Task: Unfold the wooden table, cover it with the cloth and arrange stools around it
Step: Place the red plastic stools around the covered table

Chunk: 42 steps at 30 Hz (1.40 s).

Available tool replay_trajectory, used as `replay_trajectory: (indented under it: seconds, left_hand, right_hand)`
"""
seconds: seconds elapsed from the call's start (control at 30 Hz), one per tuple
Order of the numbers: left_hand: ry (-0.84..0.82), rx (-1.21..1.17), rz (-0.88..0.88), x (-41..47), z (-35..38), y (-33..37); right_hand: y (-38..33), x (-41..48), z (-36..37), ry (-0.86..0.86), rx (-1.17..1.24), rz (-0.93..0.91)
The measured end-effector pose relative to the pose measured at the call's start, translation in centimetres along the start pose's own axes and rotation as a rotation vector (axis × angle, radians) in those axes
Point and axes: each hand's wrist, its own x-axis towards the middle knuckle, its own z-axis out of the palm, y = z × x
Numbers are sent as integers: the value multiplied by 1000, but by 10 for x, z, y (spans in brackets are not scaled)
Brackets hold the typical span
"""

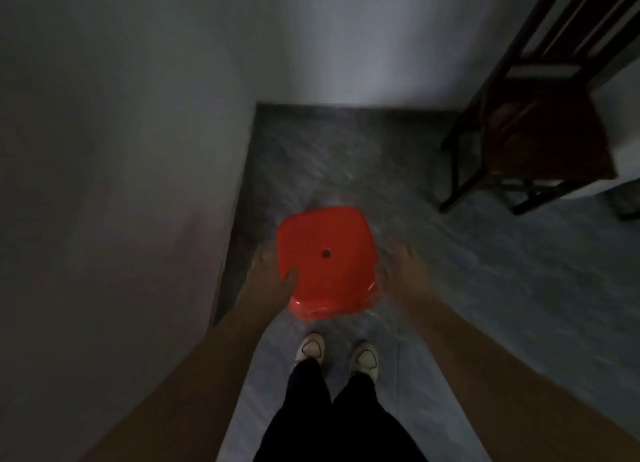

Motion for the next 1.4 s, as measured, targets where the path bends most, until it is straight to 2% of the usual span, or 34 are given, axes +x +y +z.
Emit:
replay_trajectory:
  seconds: [0.17,0.33,0.43,0.6,0.8,1.2,1.4]
  left_hand:
    - [31,-89,-135,83,90,-68]
    - [2,-215,-265,137,160,-119]
    - [-24,-299,-240,151,181,-137]
    - [25,-284,-222,145,183,-134]
    - [116,-231,-135,109,109,-80]
    - [284,-192,203,-36,-158,75]
    - [330,-297,354,-101,-224,100]
  right_hand:
    - [41,95,82,-23,29,75]
    - [83,157,155,-17,165,106]
    - [96,173,181,-8,257,134]
    - [92,166,184,7,343,133]
    - [51,124,118,110,352,119]
    - [-117,-64,-125,312,256,-29]
    - [-155,-166,-171,516,292,-141]
